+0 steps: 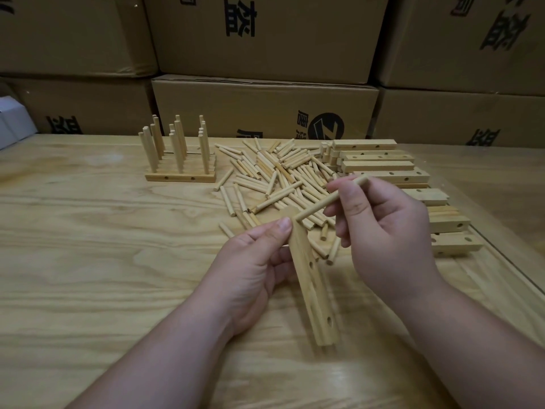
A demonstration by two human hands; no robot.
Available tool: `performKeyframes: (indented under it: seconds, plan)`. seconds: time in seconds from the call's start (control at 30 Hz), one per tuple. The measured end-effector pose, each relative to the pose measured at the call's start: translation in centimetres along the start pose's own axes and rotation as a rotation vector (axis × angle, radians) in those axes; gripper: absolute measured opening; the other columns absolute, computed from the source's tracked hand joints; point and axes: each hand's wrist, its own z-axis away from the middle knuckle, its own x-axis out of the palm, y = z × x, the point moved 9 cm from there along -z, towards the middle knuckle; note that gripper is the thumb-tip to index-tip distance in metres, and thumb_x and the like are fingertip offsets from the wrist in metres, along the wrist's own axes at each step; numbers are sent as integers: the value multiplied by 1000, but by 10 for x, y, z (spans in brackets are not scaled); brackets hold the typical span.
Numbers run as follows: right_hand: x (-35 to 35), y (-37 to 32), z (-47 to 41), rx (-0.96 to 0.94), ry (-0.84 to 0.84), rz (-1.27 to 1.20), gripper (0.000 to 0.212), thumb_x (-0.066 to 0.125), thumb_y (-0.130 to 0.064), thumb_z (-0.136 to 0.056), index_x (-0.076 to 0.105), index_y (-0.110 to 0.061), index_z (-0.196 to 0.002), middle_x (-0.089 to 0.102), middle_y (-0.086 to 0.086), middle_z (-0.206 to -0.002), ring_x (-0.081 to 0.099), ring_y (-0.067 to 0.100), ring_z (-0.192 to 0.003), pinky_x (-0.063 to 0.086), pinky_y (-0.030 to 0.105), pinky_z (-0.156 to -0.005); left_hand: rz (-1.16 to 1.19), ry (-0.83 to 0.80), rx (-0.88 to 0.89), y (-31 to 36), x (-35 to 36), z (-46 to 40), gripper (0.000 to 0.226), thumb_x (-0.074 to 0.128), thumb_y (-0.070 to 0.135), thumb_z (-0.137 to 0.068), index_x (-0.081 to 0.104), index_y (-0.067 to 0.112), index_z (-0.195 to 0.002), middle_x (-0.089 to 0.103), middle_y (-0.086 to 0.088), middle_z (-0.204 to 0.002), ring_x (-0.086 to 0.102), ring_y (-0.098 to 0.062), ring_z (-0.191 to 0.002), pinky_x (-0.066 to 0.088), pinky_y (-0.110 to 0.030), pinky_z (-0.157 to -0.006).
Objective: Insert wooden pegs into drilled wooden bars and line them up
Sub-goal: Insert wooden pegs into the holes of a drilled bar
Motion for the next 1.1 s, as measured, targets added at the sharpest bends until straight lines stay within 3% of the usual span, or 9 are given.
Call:
performKeyframes:
  seconds: [0.1,0.23,0.33,0.43,0.67,0.8,1.1]
  plan:
    - [-1,1,1,3,30,23,18,55,-22,-101,72,-20,-94,68,3,-76,60,17,-57,51,27,-50,20,15,-8,-1,-3,-1,24,67,23,-85,78,3,-92,73,-11,-78,71,-16,-65,61,-33,-63]
    - [-1,2,3,7,67,32,18,56,-25,-100,72,-21,-94,68,4,-76,63,19,-58,55,32,-52,43,64,-25,-2,-8,-2,49,75,26,-76,71,-6,-113,73,-23,-101,74,-24,-83,63,-40,-74]
    - [-1,2,6,-1,87,34,17,56,-26,-99,72,-22,-95,69,3,-75,65,21,-59,57,39,-54,65,80,-27,-2,-8,-2,55,77,25,-73,70,-6,-117,73,-23,-106,74,-25,-87,64,-43,-80]
    - [0,2,9,-1,103,15,17,56,-26,-100,72,-23,-97,70,2,-76,66,19,-61,57,34,-55,80,87,-27,-2,-9,-2,59,76,25,-72,67,-7,-121,73,-24,-111,73,-25,-90,63,-40,-81]
    - [1,5,8,41,91,-55,17,55,-22,-101,71,-21,-96,69,6,-77,66,17,-60,56,28,-56,55,51,-39,-2,-7,1,42,73,26,-76,73,-3,-107,75,-17,-96,74,-20,-80,63,-36,-70]
    - [1,8,11,67,94,-81,17,53,-17,-102,70,-17,-99,70,7,-77,66,16,-61,56,26,-58,87,54,-32,0,-7,1,42,75,22,-76,71,-3,-110,76,-16,-95,74,-20,-78,63,-36,-69]
    - [1,11,9,121,77,-117,19,53,-19,-101,69,-11,-99,69,7,-75,65,17,-60,56,26,-57,59,43,-21,1,-4,3,32,76,25,-72,80,4,-96,76,-15,-92,75,-19,-76,62,-33,-65]
